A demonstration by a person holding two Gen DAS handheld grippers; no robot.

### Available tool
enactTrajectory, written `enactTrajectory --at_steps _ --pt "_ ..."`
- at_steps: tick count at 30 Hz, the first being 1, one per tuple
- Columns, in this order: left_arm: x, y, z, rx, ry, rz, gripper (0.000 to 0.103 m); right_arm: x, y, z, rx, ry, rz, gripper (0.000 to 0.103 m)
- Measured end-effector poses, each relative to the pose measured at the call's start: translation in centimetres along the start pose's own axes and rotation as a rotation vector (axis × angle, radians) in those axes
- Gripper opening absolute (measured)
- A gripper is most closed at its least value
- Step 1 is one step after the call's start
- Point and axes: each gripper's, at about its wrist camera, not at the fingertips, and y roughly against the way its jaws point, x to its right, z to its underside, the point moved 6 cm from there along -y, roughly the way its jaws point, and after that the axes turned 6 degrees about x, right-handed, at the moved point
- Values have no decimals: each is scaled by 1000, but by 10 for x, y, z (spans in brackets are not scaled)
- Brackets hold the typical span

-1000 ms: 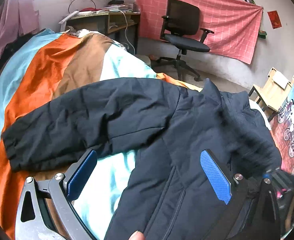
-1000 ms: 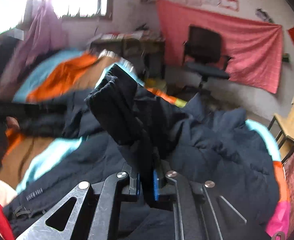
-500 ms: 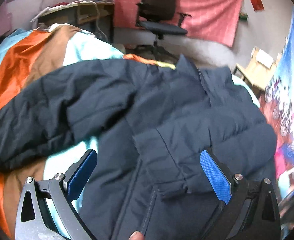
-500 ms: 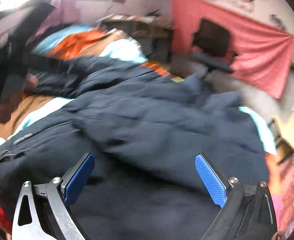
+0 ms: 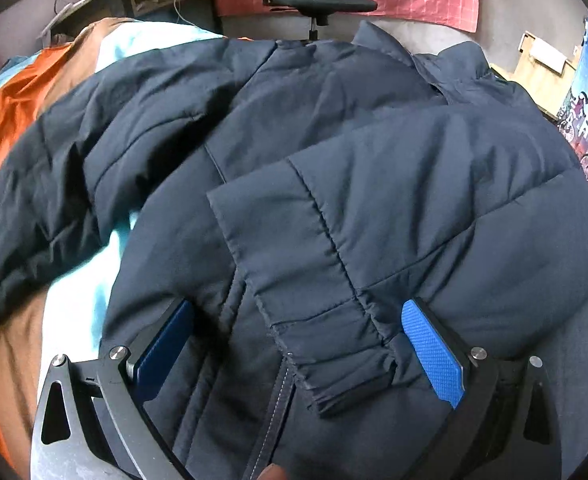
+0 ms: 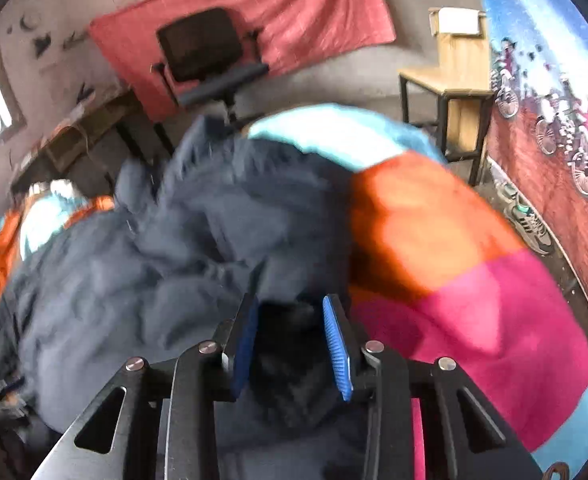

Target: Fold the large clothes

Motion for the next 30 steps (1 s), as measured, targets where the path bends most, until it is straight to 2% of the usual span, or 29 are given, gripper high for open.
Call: enactTrajectory --at_steps 2,3,5,8,11,15,18,20,21,23,26,30 --pt "0 -2 1 9 -2 0 102 -8 -9 13 -5 109 30 32" --pt "1 -2 2 17 -6 -3 102 -17 -16 21 8 220 65 33" --pt "2 -5 3 27 -17 -13 102 -28 -25 29 47 329 116 33" --pt "2 -4 5 52 -7 -15 102 -31 -28 37 95 326 147 33" --pt "0 14 8 100 35 -19 102 -30 -29 38 110 325 144 33" --pt "-22 53 6 180 166 -8 102 -24 -22 35 132 303 131 34" --pt "-57 80 5 226 268 -85 102 -22 -10 27 131 272 132 43" --pt "-86 93 5 235 342 -108 102 -24 6 20 153 220 121 73" --pt "-105 97 8 226 375 -132 102 -27 15 16 179 196 100 78" --pt "-146 100 16 196 443 -210 102 -38 29 8 224 182 76 81" --pt "-203 109 35 168 563 -290 102 -68 43 1 235 213 7 81" --pt "-263 120 64 184 737 -338 102 -127 58 4 220 260 -127 87"
